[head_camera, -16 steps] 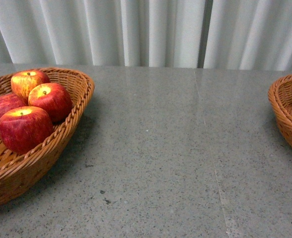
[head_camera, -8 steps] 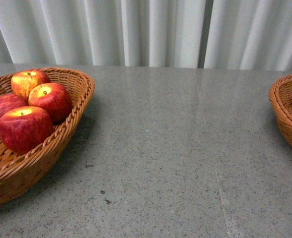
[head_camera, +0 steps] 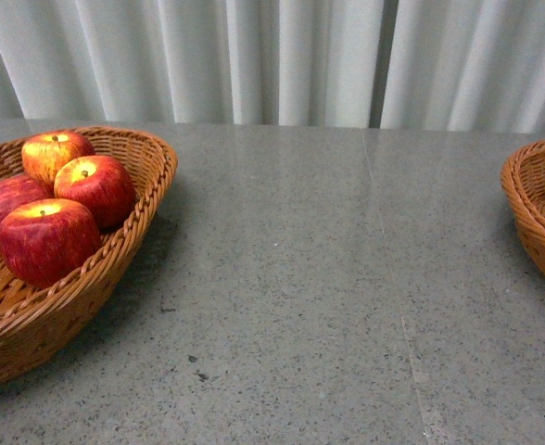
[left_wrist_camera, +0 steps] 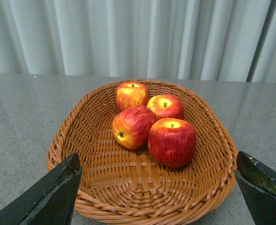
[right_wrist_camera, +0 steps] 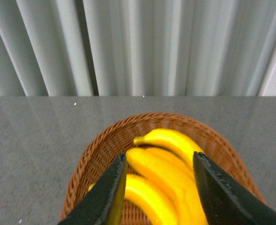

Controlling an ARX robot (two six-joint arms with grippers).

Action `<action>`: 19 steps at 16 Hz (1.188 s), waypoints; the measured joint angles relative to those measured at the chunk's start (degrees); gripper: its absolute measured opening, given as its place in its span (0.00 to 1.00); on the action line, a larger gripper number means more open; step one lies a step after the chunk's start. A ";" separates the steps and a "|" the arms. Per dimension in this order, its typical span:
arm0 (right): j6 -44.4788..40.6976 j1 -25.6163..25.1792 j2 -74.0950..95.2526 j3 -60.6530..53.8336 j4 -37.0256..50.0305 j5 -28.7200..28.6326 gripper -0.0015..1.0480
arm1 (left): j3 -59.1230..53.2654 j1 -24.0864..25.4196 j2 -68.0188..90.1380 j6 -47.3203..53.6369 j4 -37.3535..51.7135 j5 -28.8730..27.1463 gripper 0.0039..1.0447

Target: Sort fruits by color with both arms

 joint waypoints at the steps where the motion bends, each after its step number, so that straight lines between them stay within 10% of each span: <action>1: 0.00 2.49 -7.52 -4.92 -2.86 2.36 0.35 | 0.00 0.00 0.00 0.00 -0.02 0.00 0.94; 4: -0.07 7.23 -17.20 -10.93 -2.36 7.21 0.01 | 0.00 0.00 0.00 0.00 0.00 0.00 0.94; 9: -0.28 17.44 -24.46 -16.50 -4.42 16.00 0.02 | 0.00 -0.02 0.00 0.00 0.00 0.04 0.94; 19: -0.24 16.94 -35.93 -21.49 -11.32 17.05 0.02 | 0.00 0.00 0.00 0.00 0.00 0.00 0.94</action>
